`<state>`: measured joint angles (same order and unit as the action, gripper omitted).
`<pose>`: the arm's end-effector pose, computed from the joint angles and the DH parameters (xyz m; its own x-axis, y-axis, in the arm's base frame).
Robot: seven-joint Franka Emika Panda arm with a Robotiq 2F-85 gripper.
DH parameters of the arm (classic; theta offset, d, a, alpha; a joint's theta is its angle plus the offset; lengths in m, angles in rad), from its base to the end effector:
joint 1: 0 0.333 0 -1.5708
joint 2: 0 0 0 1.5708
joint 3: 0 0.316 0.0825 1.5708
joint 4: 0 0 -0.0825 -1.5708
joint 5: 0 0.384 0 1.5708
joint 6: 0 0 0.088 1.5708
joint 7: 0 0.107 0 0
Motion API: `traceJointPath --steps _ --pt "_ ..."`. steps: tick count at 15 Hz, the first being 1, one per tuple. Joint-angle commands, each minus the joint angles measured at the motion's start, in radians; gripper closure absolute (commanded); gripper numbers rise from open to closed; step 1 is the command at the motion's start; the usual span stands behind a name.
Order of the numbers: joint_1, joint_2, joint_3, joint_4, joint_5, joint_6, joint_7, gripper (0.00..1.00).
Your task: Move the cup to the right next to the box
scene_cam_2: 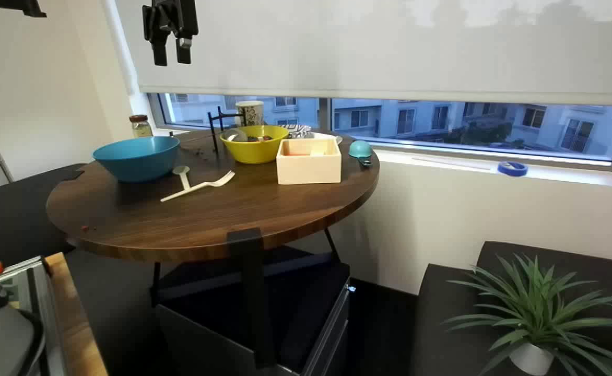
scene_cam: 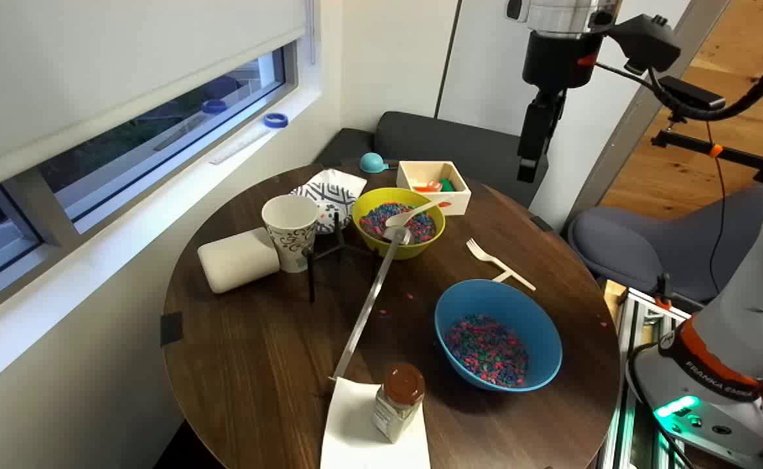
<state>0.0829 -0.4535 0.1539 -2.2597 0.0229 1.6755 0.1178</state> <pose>0.3894 0.1031 0.5239 0.9876 0.0904 -0.1283 0.0987 -0.9933 0.0604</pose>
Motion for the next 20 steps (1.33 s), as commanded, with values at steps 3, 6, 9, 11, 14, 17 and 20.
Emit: traceJointPath --steps 3,6,9,11,14,17,20 --pt "0.007 0.001 -0.006 0.002 -0.002 -0.002 0.003 0.00" --pt "0.007 0.001 -0.006 0.002 -0.002 -0.002 0.003 0.00" --pt "0.007 0.001 -0.006 0.002 -0.003 -0.002 0.003 0.00" --pt "0.009 0.057 -0.021 0.046 0.017 0.056 -0.033 0.00" --pt "0.007 0.159 -0.037 0.119 0.069 0.208 -0.034 0.00" --pt "0.013 0.276 -0.055 0.196 0.121 0.330 -0.076 0.00" --pt "0.012 0.419 -0.044 0.306 0.150 0.368 -0.054 0.00"
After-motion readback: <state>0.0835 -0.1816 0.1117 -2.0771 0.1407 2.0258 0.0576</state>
